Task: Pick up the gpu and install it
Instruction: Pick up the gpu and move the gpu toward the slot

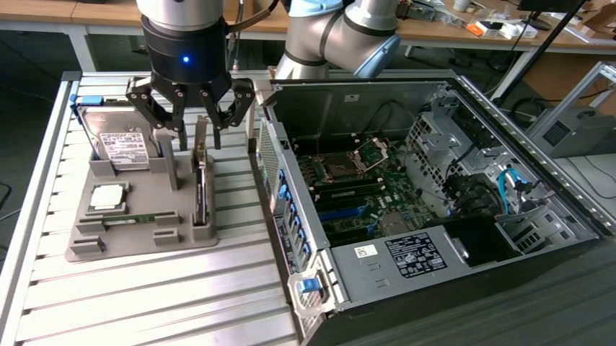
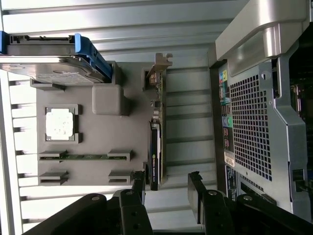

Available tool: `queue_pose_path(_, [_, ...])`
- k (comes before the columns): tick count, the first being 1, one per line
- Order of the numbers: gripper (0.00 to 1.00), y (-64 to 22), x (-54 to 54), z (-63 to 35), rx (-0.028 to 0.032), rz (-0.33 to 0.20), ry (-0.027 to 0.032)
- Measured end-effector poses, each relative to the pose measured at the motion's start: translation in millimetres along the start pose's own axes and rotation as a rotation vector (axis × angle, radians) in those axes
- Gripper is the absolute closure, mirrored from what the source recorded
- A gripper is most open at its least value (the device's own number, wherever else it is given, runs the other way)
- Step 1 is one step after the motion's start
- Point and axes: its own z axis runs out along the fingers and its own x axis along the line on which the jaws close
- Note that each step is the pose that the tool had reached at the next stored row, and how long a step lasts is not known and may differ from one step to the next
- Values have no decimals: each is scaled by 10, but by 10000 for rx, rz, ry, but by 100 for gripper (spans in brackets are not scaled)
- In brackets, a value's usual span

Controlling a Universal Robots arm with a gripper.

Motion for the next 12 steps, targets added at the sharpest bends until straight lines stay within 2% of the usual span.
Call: queue_pose_path(12, [52, -1, 1, 30, 0, -1, 0])
